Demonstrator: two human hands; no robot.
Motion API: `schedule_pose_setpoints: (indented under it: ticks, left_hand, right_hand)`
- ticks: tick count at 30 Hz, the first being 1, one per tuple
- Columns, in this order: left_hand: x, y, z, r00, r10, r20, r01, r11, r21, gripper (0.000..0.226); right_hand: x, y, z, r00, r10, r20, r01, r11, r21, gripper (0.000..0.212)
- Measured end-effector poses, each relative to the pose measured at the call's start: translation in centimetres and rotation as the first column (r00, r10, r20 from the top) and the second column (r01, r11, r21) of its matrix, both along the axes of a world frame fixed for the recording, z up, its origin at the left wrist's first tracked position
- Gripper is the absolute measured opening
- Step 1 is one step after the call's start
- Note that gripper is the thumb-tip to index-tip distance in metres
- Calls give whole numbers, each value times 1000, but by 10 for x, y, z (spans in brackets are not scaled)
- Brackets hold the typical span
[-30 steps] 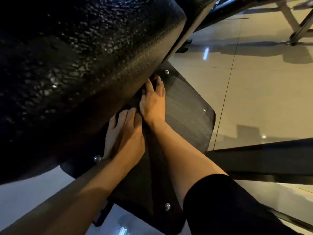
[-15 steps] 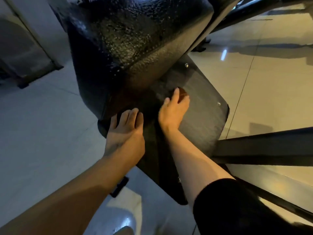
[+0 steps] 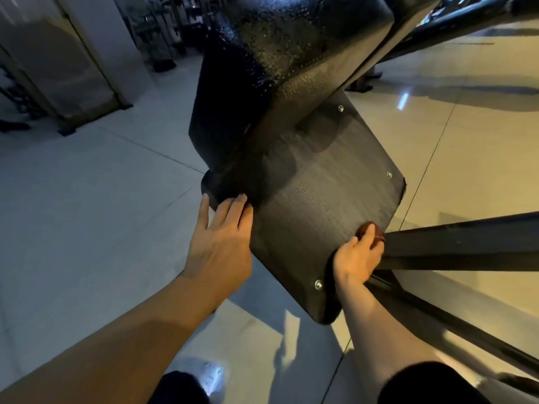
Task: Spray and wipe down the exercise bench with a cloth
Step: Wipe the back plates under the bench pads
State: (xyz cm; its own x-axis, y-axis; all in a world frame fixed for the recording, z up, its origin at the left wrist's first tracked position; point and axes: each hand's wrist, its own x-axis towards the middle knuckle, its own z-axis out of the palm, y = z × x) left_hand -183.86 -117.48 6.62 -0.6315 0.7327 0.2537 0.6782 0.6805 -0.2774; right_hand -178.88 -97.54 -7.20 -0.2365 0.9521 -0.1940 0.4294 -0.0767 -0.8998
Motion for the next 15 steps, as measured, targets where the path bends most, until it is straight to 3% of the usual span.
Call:
schedule_pose_setpoints:
  ticks: [2, 4, 6, 8, 11, 15]
  left_hand:
    - [3, -9, 3, 1000, 16, 15, -17, 999, 32, 70]
    - [6, -18, 3, 999, 36, 25, -36, 999, 22, 72]
    - [6, -27, 2, 1000, 28, 10, -28, 1000, 13, 71]
    - [7, -33, 0, 1000, 24, 9, -24, 1000, -3, 71]
    - [10, -34, -4, 999, 35, 24, -34, 999, -29, 79]
    - [14, -31, -10, 999, -14, 33, 16, 999, -47, 81]
  right_hand:
    - [-33, -18, 36, 1000, -9, -5, 8, 998, -65, 54]
    - [-71, -54, 82, 974, 172, -145, -150, 977, 150, 54]
    - [-97, -99, 115, 866, 457, -202, -313, 811, 493, 47]
    - [-103, -119, 125, 781, 606, -152, -390, 663, 639, 47]
    - [-84, -100, 102, 841, 510, -177, -329, 744, 581, 45]
    - [-20, -63, 32, 983, 183, -16, -169, 934, 315, 49]
